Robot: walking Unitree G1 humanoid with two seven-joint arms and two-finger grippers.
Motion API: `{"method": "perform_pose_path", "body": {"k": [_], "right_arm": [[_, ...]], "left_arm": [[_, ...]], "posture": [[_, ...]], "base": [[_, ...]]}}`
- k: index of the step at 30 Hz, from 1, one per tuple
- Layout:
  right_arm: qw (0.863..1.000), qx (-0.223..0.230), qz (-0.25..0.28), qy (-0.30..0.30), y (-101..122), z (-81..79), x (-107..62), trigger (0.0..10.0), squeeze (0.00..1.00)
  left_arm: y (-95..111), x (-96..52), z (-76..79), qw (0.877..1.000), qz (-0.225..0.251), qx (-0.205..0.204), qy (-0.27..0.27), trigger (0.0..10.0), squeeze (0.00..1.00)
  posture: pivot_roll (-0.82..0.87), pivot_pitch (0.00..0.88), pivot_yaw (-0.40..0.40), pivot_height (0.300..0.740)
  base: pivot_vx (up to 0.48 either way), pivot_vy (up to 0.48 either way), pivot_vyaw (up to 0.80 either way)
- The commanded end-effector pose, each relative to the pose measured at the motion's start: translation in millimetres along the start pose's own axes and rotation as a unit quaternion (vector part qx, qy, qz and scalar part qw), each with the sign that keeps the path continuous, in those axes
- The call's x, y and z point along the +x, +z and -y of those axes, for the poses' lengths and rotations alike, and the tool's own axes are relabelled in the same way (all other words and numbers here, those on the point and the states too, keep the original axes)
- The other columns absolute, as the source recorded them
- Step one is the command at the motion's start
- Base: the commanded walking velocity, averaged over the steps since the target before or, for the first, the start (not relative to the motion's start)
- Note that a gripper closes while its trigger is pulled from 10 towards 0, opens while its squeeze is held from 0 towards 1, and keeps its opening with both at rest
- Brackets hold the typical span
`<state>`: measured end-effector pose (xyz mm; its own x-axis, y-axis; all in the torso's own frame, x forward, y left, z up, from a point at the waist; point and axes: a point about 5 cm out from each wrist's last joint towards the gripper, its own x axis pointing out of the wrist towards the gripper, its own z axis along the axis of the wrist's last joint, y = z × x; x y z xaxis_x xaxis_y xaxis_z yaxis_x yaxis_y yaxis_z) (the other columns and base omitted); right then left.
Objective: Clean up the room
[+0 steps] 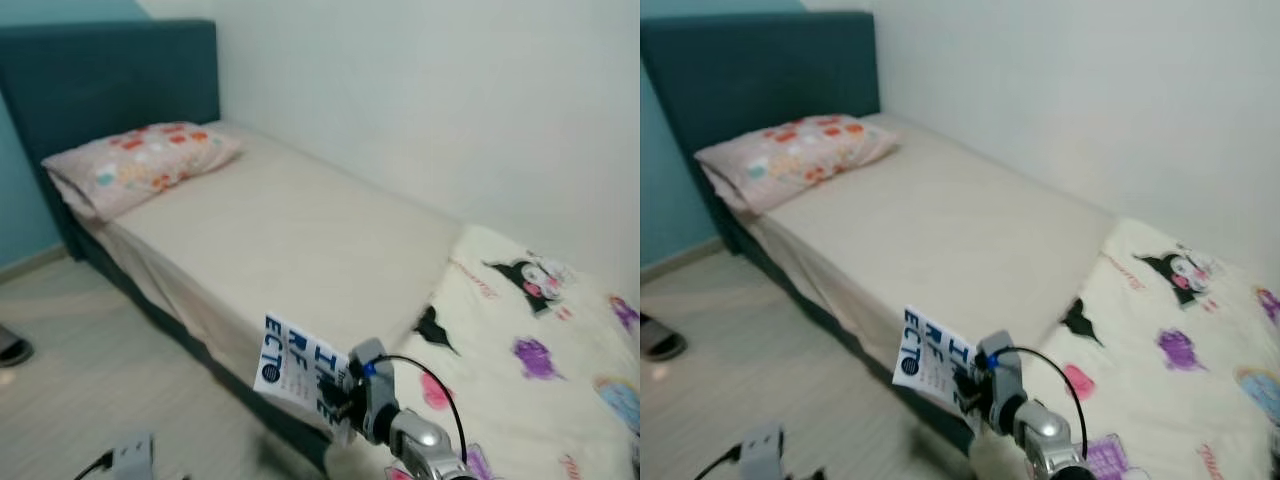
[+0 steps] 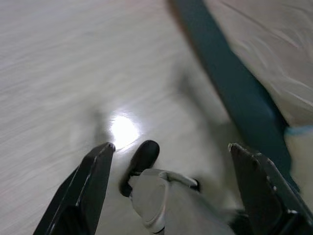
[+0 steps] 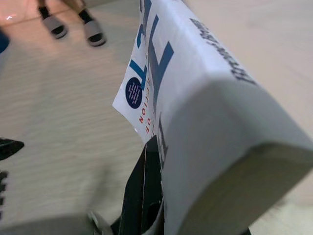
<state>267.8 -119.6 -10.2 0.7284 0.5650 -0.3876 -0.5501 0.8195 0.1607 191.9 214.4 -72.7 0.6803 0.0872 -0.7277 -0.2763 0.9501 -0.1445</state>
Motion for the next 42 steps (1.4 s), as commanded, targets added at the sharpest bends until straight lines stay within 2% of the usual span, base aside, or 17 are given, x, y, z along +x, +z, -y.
{"method": "perform_pose_path", "body": {"k": [1, 7, 8, 10, 12, 17, 21, 33, 40, 42], "right_arm": [[1.000, 0.011, -0.007, -0.025, -6, 7.3, -5.8, 10.0, 0.00], [0.997, 0.023, -0.032, -0.067, -21, 13.3, -14.7, 10.0, 0.00], [0.994, 0.033, -0.041, -0.098, -24, 16.5, -16.1, 10.0, 0.00], [0.992, 0.039, -0.047, -0.108, -25, 17.4, -16.3, 10.0, 0.00], [0.993, 0.057, -0.034, -0.100, -24, 16.4, -16.0, 10.0, 0.00], [0.995, 0.033, -0.028, -0.088, -23, 15.2, -17.0, 10.0, 0.00], [0.995, 0.035, -0.031, -0.088, -24, 14.8, -17.1, 10.0, 0.00], [0.994, 0.030, -0.005, -0.104, -11, 18.5, -12.5, 10.0, 0.00], [0.995, 0.026, 0.011, -0.091, -4, 16.0, -9.1, 10.0, 0.00], [0.997, 0.014, 0.022, -0.069, 1, 13.2, -7.2, 10.0, 0.00]], "left_arm": [[-10, -2.3, -2.1, 1.000, -0.018, -0.008, 0.002, 10.0, 0.00], [-15, -4.0, -4.8, 0.999, -0.032, 0.000, 0.004, 10.0, 0.00], [-20, -5.9, -8.5, 0.999, -0.043, 0.009, 0.009, 10.0, 0.00], [-22, -6.7, -9.8, 0.999, -0.046, 0.012, 0.010, 10.0, 0.00], [-26, -8.3, -12.1, 0.998, -0.053, 0.015, 0.011, 10.0, 0.00], [-29, -9.7, -13.6, 0.998, -0.060, 0.027, 0.007, 10.0, 0.00], [-29, -8.9, -11.1, 0.997, -0.062, 0.034, 0.002, 10.0, 0.00], [-26, -7.3, -7.2, 0.997, -0.061, 0.042, 0.001, 10.0, 0.00], [-28, -7.4, -6.1, 0.997, -0.063, 0.045, -0.001, 10.0, 0.00], [-27, -7.4, -6.8, 0.997, -0.062, 0.046, -0.001, 10.0, 0.00]], "posture": [[0.04, 0.000, -0.127, 0.740], [0.05, 0.000, -0.114, 0.740], [0.05, 0.000, -0.112, 0.740], [0.05, 0.000, -0.112, 0.740], [0.05, 0.000, -0.105, 0.740], [0.05, 0.000, -0.105, 0.740], [0.05, 0.000, -0.102, 0.740], [0.04, 0.000, -0.093, 0.740], [0.03, 0.000, -0.086, 0.740], [0.03, 0.000, -0.085, 0.740]], "base": [[0.000, 0.000, 0.80], [0.105, 0.000, 0.80], [0.405, 0.000, 0.00], [0.405, 0.000, 0.00], [0.424, 0.000, 0.00], [0.480, 0.000, 0.77], [0.480, 0.000, 0.76], [0.480, 0.000, 0.00], [0.480, 0.000, 0.00], [0.480, 0.000, 0.79]]}}
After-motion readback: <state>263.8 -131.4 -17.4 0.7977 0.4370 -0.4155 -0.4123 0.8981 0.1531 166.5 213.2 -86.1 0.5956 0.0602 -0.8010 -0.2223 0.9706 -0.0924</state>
